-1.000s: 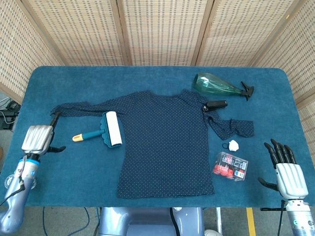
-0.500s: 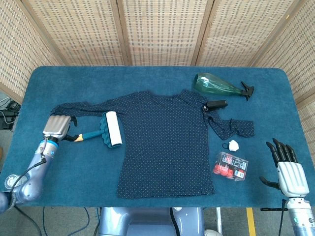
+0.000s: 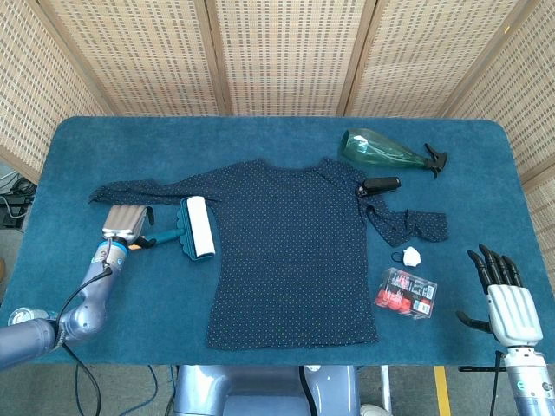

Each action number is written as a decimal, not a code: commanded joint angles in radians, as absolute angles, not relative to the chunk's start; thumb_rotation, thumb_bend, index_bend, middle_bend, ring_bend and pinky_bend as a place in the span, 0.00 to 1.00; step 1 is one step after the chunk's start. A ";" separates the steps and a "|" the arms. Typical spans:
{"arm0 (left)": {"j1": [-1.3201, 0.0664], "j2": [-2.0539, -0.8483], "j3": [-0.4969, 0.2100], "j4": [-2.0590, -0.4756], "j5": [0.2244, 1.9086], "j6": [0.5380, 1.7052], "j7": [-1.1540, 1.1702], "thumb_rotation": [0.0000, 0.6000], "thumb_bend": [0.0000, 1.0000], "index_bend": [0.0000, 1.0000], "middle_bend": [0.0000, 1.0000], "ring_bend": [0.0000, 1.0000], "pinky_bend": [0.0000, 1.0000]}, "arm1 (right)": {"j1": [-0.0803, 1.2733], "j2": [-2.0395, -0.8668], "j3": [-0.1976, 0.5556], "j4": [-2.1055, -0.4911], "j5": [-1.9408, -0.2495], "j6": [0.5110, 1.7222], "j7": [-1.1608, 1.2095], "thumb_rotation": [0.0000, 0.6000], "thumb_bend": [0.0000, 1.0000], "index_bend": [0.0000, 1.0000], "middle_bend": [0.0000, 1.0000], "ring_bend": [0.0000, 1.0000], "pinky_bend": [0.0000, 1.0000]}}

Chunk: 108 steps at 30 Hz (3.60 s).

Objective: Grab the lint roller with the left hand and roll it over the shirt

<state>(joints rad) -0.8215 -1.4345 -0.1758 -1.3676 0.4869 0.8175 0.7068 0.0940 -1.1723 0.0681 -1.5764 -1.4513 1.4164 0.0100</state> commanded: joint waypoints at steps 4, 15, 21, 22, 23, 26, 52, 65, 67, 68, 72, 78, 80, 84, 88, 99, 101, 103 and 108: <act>-0.857 -1.483 -0.146 -1.309 0.438 0.812 0.728 1.00 0.29 0.43 0.91 0.75 0.67 | 0.097 -1.173 0.071 -1.567 -1.442 1.407 0.018 1.00 0.05 0.00 0.00 0.00 0.00; -0.880 -1.544 -0.113 -1.239 0.414 0.805 0.724 1.00 0.29 0.45 0.91 0.75 0.67 | 0.096 -1.173 0.071 -1.566 -1.444 1.413 0.022 1.00 0.05 0.00 0.00 0.00 0.00; -0.880 -1.561 -0.098 -1.214 0.418 0.804 0.717 1.00 0.50 0.56 0.91 0.75 0.67 | 0.095 -1.171 0.069 -1.571 -1.451 1.418 0.027 1.00 0.05 0.00 0.00 0.00 0.00; -0.880 -1.564 -0.096 -1.211 0.420 0.806 0.717 1.00 0.57 0.60 0.91 0.75 0.67 | 0.094 -1.171 0.069 -1.572 -1.452 1.418 0.028 1.00 0.05 0.00 0.00 0.00 0.00; -0.880 -1.566 -0.095 -1.208 0.422 0.808 0.717 1.00 0.63 0.66 0.91 0.76 0.67 | 0.094 -1.170 0.069 -1.572 -1.452 1.419 0.028 1.00 0.05 0.00 0.00 0.00 0.00; -0.878 -1.577 -0.093 -1.199 0.439 0.822 0.710 1.00 0.66 0.78 0.92 0.76 0.67 | 0.093 -1.170 0.069 -1.573 -1.455 1.423 0.030 1.00 0.05 0.00 0.00 0.00 0.00; -1.068 -1.316 -0.067 -1.426 0.560 0.583 0.697 1.00 0.48 0.85 0.92 0.76 0.67 | 0.092 -1.160 0.087 -1.557 -1.422 1.419 0.058 1.00 0.05 0.00 0.00 0.00 0.00; -1.247 -1.359 0.089 -1.404 0.398 0.596 0.830 1.00 0.48 0.85 0.92 0.76 0.67 | 0.097 -1.166 0.098 -1.534 -1.389 1.395 0.064 1.00 0.05 0.00 0.00 0.00 0.00; -1.294 -1.359 0.121 -1.422 0.324 0.613 0.866 1.00 0.48 0.85 0.92 0.76 0.67 | 0.098 -1.166 0.099 -1.530 -1.386 1.391 0.068 1.00 0.05 0.00 0.00 0.00 0.00; -1.311 -1.359 0.133 -1.429 0.296 0.623 0.879 1.00 0.48 0.85 0.92 0.76 0.67 | 0.098 -1.166 0.098 -1.529 -1.386 1.390 0.071 1.00 0.05 0.00 0.00 0.00 0.00; -1.383 -1.371 0.175 -1.455 0.179 0.663 0.934 1.00 0.48 0.85 0.92 0.76 0.67 | 0.099 -1.164 0.100 -1.525 -1.383 1.386 0.084 1.00 0.05 0.00 0.00 0.00 0.00; -1.467 -1.410 0.212 -1.478 0.033 0.711 1.003 1.00 0.49 0.85 0.92 0.76 0.67 | 0.098 -1.159 0.102 -1.522 -1.386 1.386 0.108 1.00 0.05 0.00 0.00 0.00 0.00; -1.493 -1.427 0.219 -1.484 -0.008 0.729 1.028 1.00 0.49 0.85 0.92 0.76 0.67 | 0.097 -1.156 0.102 -1.523 -1.386 1.384 0.120 1.00 0.05 0.00 0.00 0.00 0.00; -1.530 -1.459 0.222 -1.489 -0.061 0.763 1.069 1.00 0.49 0.85 0.92 0.76 0.67 | 0.098 -1.152 0.100 -1.524 -1.390 1.381 0.133 1.00 0.05 0.00 0.00 0.00 0.00; -1.560 -1.496 0.210 -1.479 -0.113 0.783 1.105 1.00 0.50 0.85 0.92 0.76 0.67 | 0.099 -1.150 0.098 -1.523 -1.394 1.376 0.144 1.00 0.05 0.00 0.00 0.00 0.00; -1.613 -1.573 0.166 -1.415 -0.226 0.791 1.187 1.00 0.51 0.85 0.92 0.76 0.68 | 0.101 -1.148 0.099 -1.515 -1.388 1.366 0.167 1.00 0.05 0.00 0.00 0.00 0.00; -1.625 -1.585 0.154 -1.402 -0.249 0.789 1.206 1.00 0.51 0.85 0.92 0.76 0.68 | 0.102 -1.148 0.100 -1.511 -1.386 1.363 0.173 1.00 0.05 0.00 0.00 0.00 0.00; -1.639 -1.597 0.140 -1.390 -0.268 0.788 1.227 1.00 0.51 0.85 0.92 0.76 0.68 | 0.102 -1.147 0.102 -1.508 -1.382 1.361 0.180 1.00 0.05 0.00 0.00 0.00 0.00; -1.668 -1.631 0.108 -1.352 -0.322 0.791 1.280 1.00 0.51 0.85 0.92 0.76 0.68 | 0.101 -1.142 0.106 -1.505 -1.377 1.358 0.198 1.00 0.05 0.00 0.00 0.00 0.00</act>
